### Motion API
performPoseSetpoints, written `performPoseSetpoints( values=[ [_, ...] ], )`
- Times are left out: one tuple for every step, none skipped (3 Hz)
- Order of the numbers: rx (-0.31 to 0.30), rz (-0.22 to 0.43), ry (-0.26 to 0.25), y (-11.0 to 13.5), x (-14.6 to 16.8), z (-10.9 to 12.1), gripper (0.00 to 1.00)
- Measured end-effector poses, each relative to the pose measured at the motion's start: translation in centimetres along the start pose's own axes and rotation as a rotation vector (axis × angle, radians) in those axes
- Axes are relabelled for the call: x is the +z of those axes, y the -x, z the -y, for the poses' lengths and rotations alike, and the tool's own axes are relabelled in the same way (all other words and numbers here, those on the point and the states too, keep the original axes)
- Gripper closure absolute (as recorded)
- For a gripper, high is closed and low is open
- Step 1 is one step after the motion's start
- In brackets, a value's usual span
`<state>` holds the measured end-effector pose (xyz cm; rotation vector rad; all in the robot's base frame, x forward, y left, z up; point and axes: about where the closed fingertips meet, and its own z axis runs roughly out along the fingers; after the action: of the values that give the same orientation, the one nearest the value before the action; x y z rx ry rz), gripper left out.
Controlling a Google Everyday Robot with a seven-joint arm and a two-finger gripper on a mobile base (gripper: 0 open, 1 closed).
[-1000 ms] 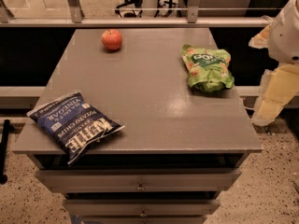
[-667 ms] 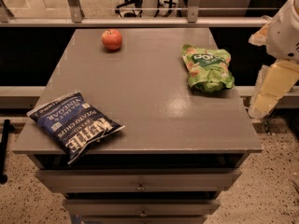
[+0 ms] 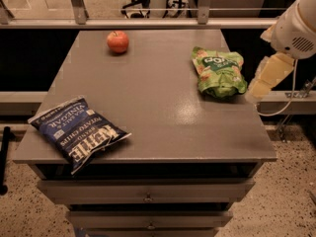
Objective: Move green rice chip bag near apple
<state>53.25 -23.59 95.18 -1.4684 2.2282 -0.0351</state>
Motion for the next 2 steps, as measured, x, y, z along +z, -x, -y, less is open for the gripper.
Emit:
performPoseSetpoints(
  values=[
    [0.099, 0.047, -0.004, 0.8, 3.0, 2.0, 0.00],
    [0.187, 0.076, -0.001, 1.6, 5.8, 2.5, 0.00]
  ],
)
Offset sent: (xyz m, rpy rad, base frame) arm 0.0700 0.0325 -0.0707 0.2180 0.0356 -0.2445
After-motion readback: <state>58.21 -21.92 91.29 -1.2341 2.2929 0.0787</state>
